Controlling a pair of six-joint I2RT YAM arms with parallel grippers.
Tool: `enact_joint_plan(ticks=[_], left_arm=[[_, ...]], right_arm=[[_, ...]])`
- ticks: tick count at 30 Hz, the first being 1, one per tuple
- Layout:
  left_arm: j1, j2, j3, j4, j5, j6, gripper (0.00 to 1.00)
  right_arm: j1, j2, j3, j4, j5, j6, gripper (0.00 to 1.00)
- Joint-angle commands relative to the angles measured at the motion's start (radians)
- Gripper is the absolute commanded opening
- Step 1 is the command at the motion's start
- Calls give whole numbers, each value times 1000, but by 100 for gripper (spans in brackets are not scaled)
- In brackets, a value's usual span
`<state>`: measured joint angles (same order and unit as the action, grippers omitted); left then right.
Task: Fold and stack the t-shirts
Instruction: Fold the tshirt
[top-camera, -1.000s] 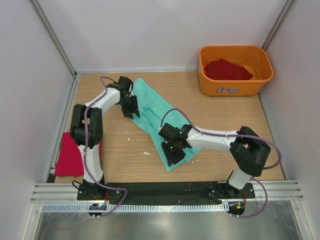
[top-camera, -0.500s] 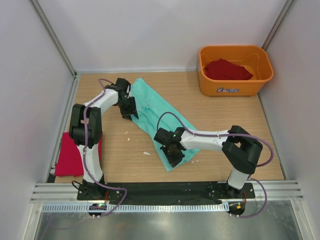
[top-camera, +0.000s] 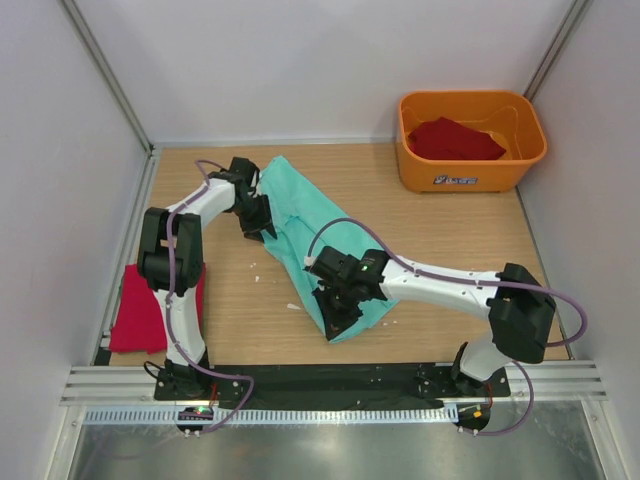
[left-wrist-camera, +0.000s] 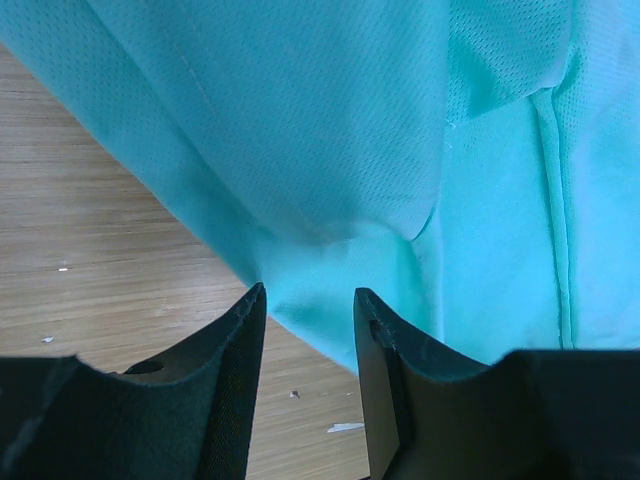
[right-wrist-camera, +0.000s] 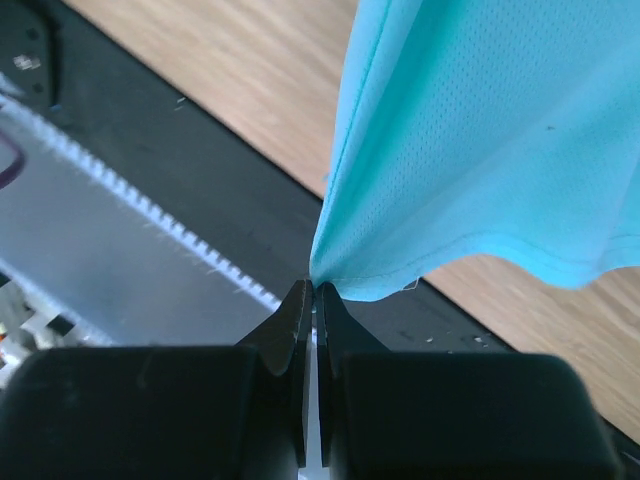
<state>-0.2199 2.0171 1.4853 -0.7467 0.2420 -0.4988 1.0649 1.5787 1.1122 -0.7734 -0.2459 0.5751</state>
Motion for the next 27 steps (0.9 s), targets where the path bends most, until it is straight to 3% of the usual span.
enact_joint_plan(ticks=[1,20,24,27], left_arm=[[7,-18,7,30,34,-17,42],[14,-32,20,44,65,-21,42],[13,-32,61,35,7,-14,45],[-12,-31,121,3,-127,-1,50]], right_arm=[[6,-82,-25,51,-140,61,5],[-57,-89,-106,92,-104,83,4],[-94,-106,-147,100,-119,86,4],[-112,-111,-160,103,-124,86,4]])
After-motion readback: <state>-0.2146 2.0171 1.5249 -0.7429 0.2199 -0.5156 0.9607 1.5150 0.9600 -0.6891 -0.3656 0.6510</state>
